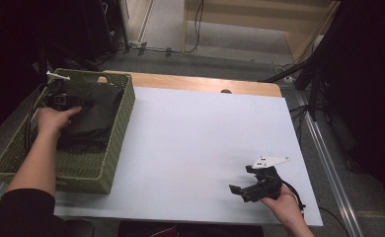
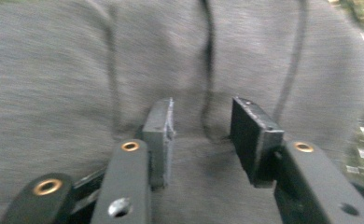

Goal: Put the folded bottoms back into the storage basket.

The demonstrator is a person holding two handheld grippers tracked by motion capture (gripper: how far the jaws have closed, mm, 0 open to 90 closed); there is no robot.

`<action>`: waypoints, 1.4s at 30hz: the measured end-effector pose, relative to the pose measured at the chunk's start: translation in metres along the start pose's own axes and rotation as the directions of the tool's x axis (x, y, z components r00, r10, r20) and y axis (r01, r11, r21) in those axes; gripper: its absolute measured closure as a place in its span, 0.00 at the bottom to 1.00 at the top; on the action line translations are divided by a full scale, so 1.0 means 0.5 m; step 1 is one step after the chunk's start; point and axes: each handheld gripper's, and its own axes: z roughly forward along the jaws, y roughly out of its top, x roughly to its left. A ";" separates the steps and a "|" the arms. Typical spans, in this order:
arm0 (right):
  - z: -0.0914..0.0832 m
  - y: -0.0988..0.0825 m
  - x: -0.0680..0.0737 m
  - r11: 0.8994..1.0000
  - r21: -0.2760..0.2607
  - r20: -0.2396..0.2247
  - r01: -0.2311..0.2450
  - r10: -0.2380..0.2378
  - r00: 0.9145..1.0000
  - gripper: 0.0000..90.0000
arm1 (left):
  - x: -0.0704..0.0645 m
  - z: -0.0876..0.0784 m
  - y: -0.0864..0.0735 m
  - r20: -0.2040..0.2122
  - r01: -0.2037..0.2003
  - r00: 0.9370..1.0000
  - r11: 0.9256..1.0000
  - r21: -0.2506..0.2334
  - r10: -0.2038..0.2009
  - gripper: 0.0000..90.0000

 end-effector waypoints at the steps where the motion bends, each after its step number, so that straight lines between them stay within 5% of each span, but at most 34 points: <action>1: 0.000 0.000 0.000 1.000 0.000 0.003 0.001 -0.001 1.000 0.00 | -0.005 -0.001 0.001 0.010 -0.013 1.000 1.000 0.010 0.013 0.60; 9: -0.002 0.000 -0.001 1.000 -0.008 0.007 -0.004 0.004 1.000 0.00 | -0.049 -0.018 0.006 0.034 -0.097 0.995 0.994 0.053 0.095 0.43; 15: -0.002 0.000 -0.001 1.000 -0.008 0.007 -0.003 0.003 1.000 0.00 | -0.055 -0.033 0.009 0.116 -0.054 0.992 0.994 0.095 0.043 0.40; 19: -0.002 0.000 -0.001 1.000 -0.007 0.007 -0.004 0.004 1.000 0.00 | -0.067 -0.035 0.005 0.138 -0.092 0.988 0.988 0.120 0.075 0.37; 42: 0.000 0.000 -0.002 1.000 0.007 0.021 -0.002 0.002 1.000 0.00 | -0.138 -0.060 -0.005 0.226 -0.157 0.964 0.985 0.068 0.139 0.33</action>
